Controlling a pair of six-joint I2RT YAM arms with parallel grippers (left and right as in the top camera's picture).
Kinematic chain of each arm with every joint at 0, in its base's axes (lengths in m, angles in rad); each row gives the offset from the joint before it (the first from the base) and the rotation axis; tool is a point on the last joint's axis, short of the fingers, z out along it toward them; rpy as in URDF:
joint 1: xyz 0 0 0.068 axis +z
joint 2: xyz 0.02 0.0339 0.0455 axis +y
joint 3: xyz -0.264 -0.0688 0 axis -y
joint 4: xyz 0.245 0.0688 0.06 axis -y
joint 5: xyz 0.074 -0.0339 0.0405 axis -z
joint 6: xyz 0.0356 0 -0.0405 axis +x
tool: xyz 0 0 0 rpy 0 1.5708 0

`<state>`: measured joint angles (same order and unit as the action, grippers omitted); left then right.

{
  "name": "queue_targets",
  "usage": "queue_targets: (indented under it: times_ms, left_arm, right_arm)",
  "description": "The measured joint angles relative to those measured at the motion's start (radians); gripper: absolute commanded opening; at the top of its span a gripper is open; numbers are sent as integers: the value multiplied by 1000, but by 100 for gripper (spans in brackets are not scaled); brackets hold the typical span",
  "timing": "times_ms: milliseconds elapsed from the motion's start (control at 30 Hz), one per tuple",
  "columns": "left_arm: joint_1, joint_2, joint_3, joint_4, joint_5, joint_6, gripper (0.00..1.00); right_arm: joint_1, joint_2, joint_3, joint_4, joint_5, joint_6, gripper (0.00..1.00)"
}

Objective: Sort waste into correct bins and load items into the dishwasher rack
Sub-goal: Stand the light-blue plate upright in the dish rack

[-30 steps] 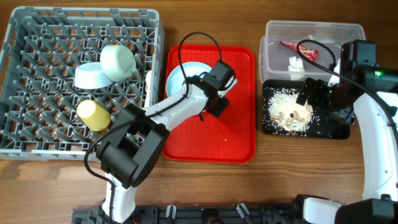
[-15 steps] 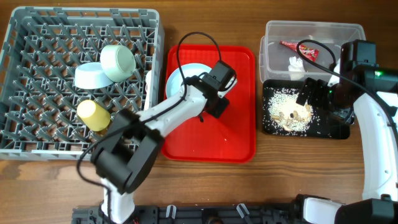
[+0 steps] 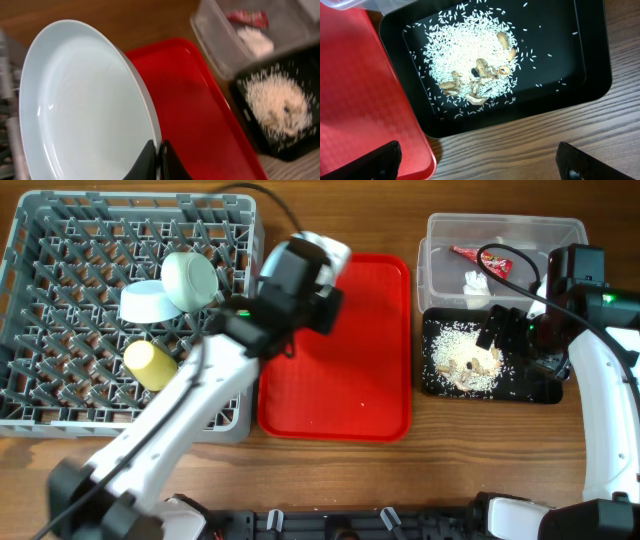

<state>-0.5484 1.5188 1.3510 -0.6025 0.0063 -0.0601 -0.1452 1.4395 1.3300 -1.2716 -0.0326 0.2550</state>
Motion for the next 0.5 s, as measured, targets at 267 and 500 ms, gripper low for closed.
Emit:
queue_targets:
  times_ms: [267, 500]
  left_arm:
    - [281, -95, 0, 3, 246, -55, 4]
    - [502, -51, 0, 3, 606, -104, 4]
  right_arm:
    - [0, 0, 0, 0, 0, 0, 100]
    - [0, 0, 0, 0, 0, 0, 99]
